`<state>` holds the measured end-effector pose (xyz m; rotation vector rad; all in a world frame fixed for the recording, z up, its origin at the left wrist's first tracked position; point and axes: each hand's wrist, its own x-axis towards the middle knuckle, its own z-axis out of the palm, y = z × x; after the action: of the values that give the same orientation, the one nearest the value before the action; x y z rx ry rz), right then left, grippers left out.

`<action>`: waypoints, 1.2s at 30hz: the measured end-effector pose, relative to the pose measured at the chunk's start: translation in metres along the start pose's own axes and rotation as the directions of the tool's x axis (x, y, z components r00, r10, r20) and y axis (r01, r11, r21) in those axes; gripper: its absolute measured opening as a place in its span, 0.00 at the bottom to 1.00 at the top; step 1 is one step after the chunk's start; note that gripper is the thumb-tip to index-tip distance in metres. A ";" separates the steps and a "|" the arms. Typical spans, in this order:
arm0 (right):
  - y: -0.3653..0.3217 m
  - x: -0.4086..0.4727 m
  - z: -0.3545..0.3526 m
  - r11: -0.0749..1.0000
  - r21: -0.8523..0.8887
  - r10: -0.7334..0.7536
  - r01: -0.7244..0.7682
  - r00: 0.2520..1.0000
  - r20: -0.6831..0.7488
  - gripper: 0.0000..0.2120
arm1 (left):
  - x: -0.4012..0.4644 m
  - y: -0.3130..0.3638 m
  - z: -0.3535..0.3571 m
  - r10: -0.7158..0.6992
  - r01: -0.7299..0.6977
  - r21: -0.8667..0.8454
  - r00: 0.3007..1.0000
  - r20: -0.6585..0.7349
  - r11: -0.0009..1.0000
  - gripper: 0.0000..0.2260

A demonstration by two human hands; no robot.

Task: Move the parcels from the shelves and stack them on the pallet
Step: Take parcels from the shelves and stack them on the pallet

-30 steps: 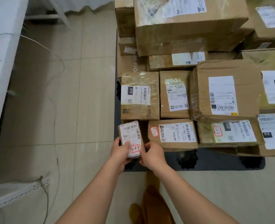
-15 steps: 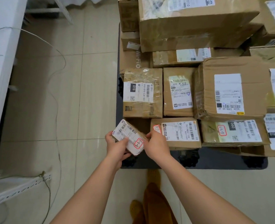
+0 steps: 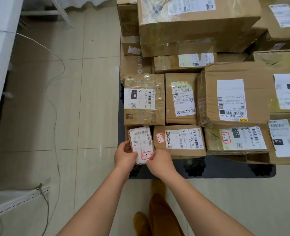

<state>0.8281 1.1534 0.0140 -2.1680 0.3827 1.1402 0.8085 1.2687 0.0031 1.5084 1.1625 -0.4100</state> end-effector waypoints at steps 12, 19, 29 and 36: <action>0.004 0.000 0.000 0.997 0.068 0.030 -0.033 0.999 0.036 0.13 | 0.010 0.022 0.000 0.063 -0.075 0.133 0.994 0.093 0.988 0.20; -0.012 -0.005 0.005 0.997 0.069 -0.029 0.027 0.999 0.041 0.11 | 0.011 0.007 -0.022 -0.013 -0.004 -0.090 0.982 -0.189 0.996 0.10; -0.027 0.003 -0.003 0.997 -0.068 -0.049 0.047 0.998 -0.029 0.14 | 0.015 0.010 -0.017 -0.014 0.014 -0.018 0.999 0.044 1.000 0.30; -0.023 -0.002 0.007 0.997 -0.048 -0.068 0.066 0.997 -0.045 0.11 | 0.009 -0.002 -0.028 -0.069 0.065 -0.067 0.996 -0.059 0.996 0.12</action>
<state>0.8350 1.1750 0.0223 -2.2337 0.3045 1.0728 0.8018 1.2974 0.0041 1.4373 1.2658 -0.3692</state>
